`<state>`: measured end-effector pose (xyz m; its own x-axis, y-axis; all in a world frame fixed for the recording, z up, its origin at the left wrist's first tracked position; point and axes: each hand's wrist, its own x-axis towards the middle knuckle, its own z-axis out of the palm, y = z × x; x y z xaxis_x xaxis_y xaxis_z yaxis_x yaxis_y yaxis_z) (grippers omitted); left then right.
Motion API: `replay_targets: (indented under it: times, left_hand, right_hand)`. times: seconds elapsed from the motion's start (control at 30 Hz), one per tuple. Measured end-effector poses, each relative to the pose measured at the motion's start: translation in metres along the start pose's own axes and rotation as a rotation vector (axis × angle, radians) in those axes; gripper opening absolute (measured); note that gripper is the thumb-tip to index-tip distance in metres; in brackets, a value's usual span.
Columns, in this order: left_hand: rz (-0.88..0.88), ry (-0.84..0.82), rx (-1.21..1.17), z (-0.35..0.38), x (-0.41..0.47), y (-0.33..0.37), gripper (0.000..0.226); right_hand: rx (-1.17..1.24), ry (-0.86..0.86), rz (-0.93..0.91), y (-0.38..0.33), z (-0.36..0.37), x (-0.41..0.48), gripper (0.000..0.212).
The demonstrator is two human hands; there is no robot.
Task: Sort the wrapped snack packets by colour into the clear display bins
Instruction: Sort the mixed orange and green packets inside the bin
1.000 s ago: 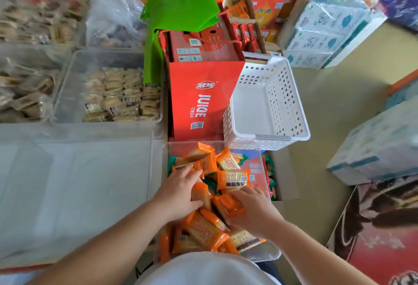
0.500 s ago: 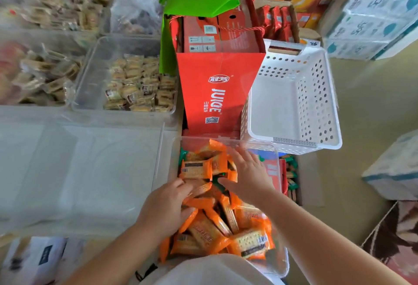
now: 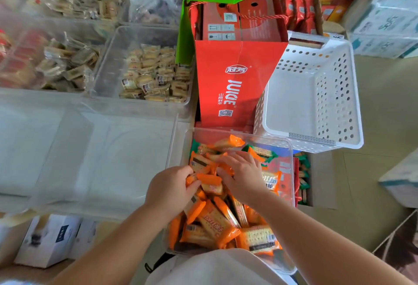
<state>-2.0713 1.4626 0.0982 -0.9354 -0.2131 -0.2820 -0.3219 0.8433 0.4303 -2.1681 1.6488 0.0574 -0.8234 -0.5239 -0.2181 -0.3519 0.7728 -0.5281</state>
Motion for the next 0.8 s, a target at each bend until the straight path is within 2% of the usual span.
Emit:
replay_targets:
  times: [0.13,0.27,0.33,0.47,0.57,0.63,0.7,0.8]
  left_hand:
    - [-0.003,-0.028,-0.137,0.008,0.002,0.003,0.023]
    - [0.035,-0.042,-0.196,0.02,0.001,0.011,0.05]
    - [0.056,-0.045,-0.198,0.028,-0.001,0.016,0.056]
    - [0.142,-0.01,-0.173,0.037,0.003,0.022,0.034]
    - [0.18,-0.002,-0.201,0.028,0.007,0.023,0.022]
    - [0.154,0.038,-0.237,0.014,0.003,0.021,0.03]
    - [0.097,0.077,-0.276,-0.003,-0.004,0.018,0.034]
    - [-0.017,0.093,-0.338,-0.024,-0.012,0.01,0.028]
  right_hand:
    - [0.113,0.028,0.004,0.004,0.0,-0.016,0.067]
    - [0.053,0.045,-0.045,0.013,-0.002,-0.035,0.079]
    - [0.034,0.069,-0.045,0.015,0.0,-0.04,0.081]
    - [0.062,0.129,0.0,0.02,-0.003,-0.046,0.065]
    - [0.155,0.162,0.027,0.022,-0.009,-0.047,0.066]
    - [0.158,0.182,0.015,0.021,-0.012,-0.042,0.059]
    - [0.108,0.184,-0.004,0.018,-0.011,-0.032,0.042]
    - [-0.02,0.169,-0.041,0.009,-0.007,-0.013,0.022]
